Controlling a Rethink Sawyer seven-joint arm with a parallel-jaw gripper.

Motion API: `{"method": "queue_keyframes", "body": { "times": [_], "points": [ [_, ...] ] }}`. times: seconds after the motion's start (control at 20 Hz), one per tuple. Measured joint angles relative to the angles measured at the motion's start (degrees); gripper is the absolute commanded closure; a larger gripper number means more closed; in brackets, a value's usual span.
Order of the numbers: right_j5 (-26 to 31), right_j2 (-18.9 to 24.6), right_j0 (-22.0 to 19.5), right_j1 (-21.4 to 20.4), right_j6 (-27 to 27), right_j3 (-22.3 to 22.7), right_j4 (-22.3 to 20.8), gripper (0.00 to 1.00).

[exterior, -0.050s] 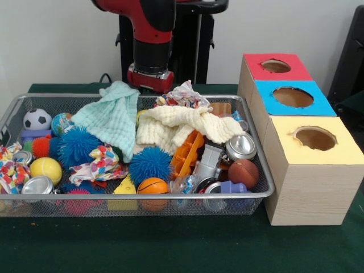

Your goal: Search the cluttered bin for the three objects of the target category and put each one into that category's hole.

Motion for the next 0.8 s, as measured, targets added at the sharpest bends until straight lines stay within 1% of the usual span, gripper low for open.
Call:
{"method": "queue_keyframes", "body": {
  "times": [0.4, 0.55, 0.75, 0.8],
  "points": [
    [-3.1, -0.1, -0.8, 0.6, 0.0, 0.0, -2.5, 0.0],
    [-3.1, -0.1, -0.8, 0.6, 0.0, -0.1, -2.6, 0.0],
    [-1.8, -0.3, -0.5, 0.3, 0.0, -0.1, -1.6, 0.0],
    [0.7, -0.7, 0.0, -0.3, 0.0, -0.3, 0.0, 0.0]
  ]
}}
